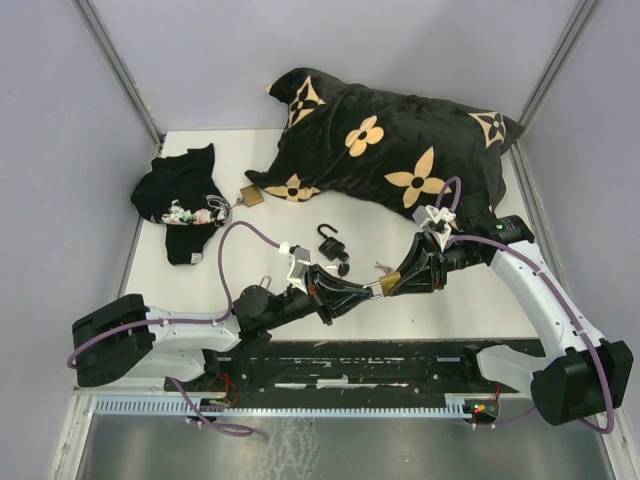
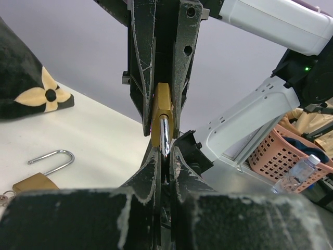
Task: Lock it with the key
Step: Lock the lock.
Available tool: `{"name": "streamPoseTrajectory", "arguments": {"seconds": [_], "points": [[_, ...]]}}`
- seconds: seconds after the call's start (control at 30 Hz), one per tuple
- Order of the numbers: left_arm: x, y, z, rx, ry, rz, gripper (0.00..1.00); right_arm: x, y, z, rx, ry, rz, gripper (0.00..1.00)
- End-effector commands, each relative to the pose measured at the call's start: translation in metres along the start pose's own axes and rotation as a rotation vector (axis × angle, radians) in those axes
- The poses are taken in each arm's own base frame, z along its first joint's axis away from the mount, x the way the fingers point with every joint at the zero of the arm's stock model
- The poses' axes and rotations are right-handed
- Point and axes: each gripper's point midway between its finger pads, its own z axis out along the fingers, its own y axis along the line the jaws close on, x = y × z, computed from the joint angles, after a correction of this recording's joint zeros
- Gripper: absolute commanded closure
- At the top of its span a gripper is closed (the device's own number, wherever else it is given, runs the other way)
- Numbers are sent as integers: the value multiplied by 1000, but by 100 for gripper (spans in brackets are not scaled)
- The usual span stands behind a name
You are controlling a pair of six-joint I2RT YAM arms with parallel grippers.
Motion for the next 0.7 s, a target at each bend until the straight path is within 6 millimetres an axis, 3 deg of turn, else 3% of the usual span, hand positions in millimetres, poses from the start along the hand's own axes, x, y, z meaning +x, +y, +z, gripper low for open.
{"name": "streamPoseTrajectory", "arguments": {"seconds": [0.0, 0.43, 0.67], "points": [[-43, -15, 13, 33, -140, 84, 97, -14, 10, 2, -38, -52, -19, 98], [-49, -22, 27, 51, -198, 151, 97, -8, 3, 4, -21, -10, 9, 98], [-49, -23, 38, 56, -210, 91, 97, -5, 1, 5, -13, 11, 11, 98]]}}
